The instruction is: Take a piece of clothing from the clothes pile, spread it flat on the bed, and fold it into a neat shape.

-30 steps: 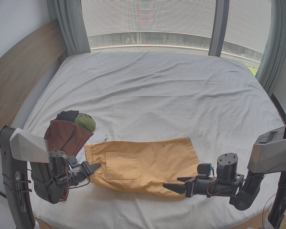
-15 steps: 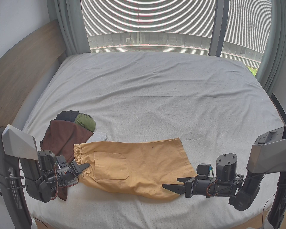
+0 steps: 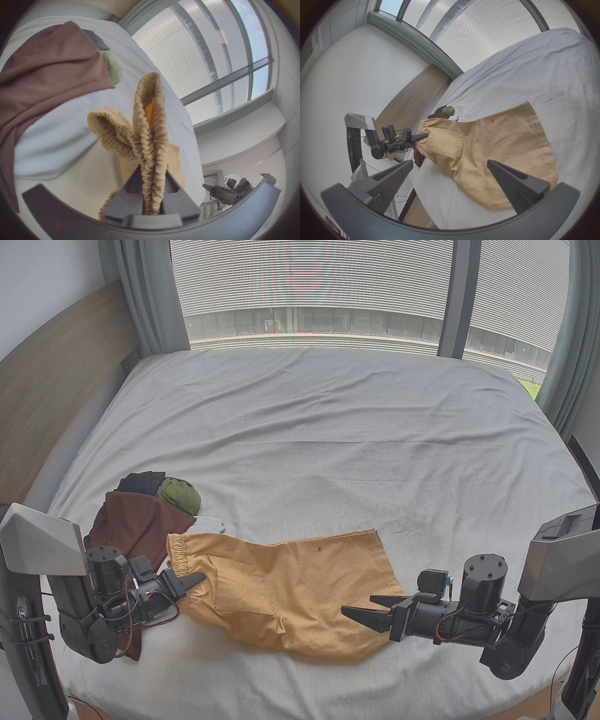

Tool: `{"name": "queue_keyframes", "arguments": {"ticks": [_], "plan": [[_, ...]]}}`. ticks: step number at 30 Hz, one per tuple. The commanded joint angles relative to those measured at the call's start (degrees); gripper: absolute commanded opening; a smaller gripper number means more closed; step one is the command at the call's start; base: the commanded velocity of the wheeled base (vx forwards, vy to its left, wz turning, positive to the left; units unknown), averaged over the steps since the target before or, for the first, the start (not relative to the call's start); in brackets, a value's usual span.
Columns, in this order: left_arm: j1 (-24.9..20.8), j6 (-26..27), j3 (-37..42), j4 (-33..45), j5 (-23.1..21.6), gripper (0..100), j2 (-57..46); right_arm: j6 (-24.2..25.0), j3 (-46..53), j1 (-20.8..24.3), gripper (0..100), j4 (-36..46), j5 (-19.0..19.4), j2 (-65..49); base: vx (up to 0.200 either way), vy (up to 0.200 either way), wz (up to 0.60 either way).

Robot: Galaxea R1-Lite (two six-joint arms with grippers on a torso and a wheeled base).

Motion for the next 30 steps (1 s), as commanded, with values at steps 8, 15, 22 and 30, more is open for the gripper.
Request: {"name": "queue_keyframes", "arguments": {"ticks": [8, 15, 22, 30], "plan": [[-7.6, -0.8, -4.0, -0.1, 1.0, 0, -2.3, 0.6, -0.4, -3.6, 100, -0.2, 0.4, -0.2, 0.0, 0.0, 0.0], [-11.0, -2.8, -6.1, 0.0, 1.1, 0, -1.8, 0.6, -0.6, -4.2, 100, -0.2, 0.4, -0.5, 0.0, 0.0, 0.0], [-13.8, -5.1, -8.9, 0.0, 3.5, 0, -0.9, 0.6, -0.6, -4.6, 100, -0.2, 0.4, -0.7, 0.0, 0.0, 0.0], [-15.8, -5.3, -10.7, 0.1, 3.9, 0, -0.6, 0.6, -1.3, -5.4, 100, -0.2, 0.4, -1.6, 0.0, 0.0, 0.0]]}}
